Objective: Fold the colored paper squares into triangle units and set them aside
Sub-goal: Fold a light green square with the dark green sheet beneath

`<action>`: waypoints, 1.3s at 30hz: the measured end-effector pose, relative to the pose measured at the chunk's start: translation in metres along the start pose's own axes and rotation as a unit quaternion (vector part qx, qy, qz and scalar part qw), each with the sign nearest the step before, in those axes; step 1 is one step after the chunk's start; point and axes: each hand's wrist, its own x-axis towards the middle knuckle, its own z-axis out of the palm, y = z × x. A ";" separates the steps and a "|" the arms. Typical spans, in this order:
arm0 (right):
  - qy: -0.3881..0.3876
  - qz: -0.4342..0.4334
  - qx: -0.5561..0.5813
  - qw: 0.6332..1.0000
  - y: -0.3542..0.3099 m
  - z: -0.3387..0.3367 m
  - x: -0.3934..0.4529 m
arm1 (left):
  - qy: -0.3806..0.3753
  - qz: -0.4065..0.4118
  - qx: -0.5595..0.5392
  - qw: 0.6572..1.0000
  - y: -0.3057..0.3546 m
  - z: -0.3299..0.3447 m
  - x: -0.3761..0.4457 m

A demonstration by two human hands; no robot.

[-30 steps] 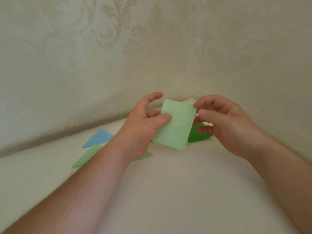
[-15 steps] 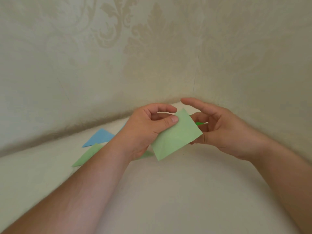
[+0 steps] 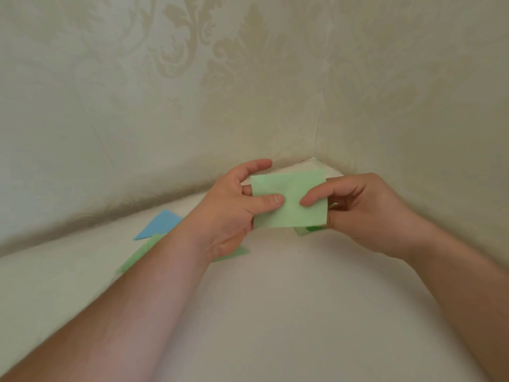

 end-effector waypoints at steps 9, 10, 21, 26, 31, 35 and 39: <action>-0.003 0.006 -0.036 0.999 0.000 -0.001 0.001 | -0.004 0.027 0.049 0.998 -0.003 -0.001 0.000; -0.001 0.000 -0.030 1.000 0.001 -0.001 0.002 | -0.003 0.031 0.061 0.998 -0.003 0.000 0.000; -0.001 0.036 0.098 0.995 0.003 0.000 0.003 | -0.011 0.082 0.202 0.976 -0.008 0.008 -0.007; 0.015 0.048 0.099 0.994 0.004 0.001 0.005 | 0.003 0.107 0.242 0.964 -0.008 0.011 -0.009; 0.004 0.008 0.102 0.995 0.000 0.002 0.004 | -0.031 0.037 0.188 0.981 -0.011 0.010 -0.006; 0.019 0.022 0.086 0.996 0.001 0.004 0.004 | -0.028 0.039 0.228 0.973 -0.014 0.007 -0.005; 0.026 0.044 0.075 0.996 -0.002 0.004 0.003 | -0.065 0.028 0.229 0.971 -0.013 0.013 -0.010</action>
